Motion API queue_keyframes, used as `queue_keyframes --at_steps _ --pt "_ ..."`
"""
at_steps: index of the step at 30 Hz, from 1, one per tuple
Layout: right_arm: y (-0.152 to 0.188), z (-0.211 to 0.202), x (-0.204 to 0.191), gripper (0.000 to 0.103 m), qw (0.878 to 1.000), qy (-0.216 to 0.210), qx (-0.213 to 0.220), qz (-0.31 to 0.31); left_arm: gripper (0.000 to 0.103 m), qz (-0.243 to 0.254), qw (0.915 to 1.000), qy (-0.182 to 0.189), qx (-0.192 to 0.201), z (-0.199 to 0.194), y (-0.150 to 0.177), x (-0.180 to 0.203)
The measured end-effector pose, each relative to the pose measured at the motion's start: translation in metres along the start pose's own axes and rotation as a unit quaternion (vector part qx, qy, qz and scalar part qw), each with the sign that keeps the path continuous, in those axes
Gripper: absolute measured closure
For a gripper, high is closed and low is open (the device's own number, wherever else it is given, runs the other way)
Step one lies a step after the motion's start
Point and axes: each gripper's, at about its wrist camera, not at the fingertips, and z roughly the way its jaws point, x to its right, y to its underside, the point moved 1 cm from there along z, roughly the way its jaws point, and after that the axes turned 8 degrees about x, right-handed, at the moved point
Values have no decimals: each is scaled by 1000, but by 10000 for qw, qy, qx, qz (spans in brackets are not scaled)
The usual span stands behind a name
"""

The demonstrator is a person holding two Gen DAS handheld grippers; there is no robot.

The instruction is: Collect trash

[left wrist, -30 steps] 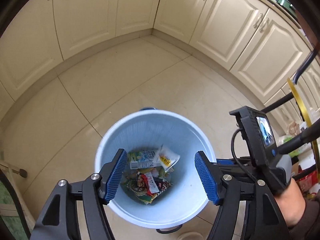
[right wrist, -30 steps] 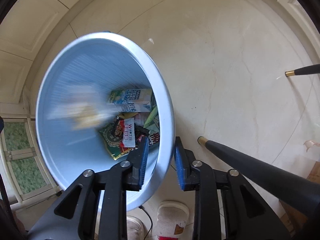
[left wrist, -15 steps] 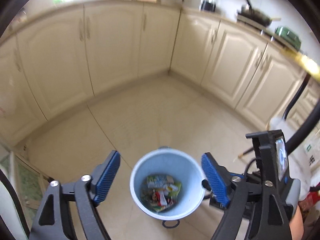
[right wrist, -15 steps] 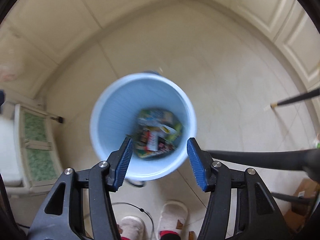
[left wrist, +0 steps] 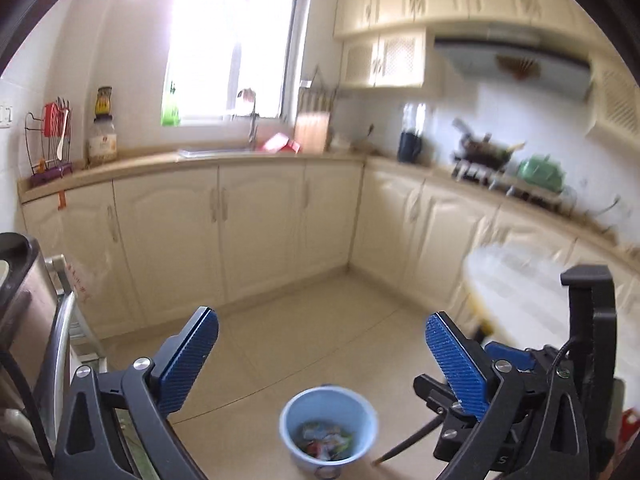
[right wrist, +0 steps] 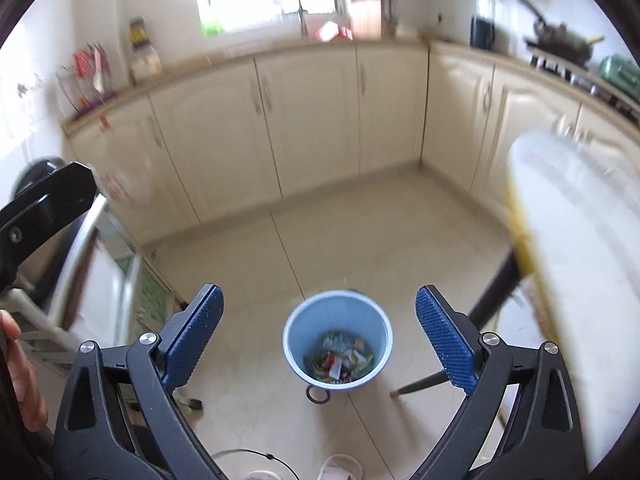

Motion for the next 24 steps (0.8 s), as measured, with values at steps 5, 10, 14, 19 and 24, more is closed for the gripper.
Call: queue_keyframes --at_steps 5,10,14,19,24 --pt "-21 -103 -2 0 9971 199 726 -114 1 -71 9992 261 282 -72 -44 36" --pt "-37 -192 7 0 9904 478 1297 -1 1 312 9975 291 569 -147 -71 81" --pt "-52 -261 16 0 9816 790 1737 79 1 552 9947 337 799 -223 -120 81" --pt "-67 -331 31 0 9688 1201 2151 276 1 601 9914 477 1061 -315 -152 37" --pt "-77 -393 38 0 9551 1571 2493 311 1 650 9880 454 1328 -371 -146 20"
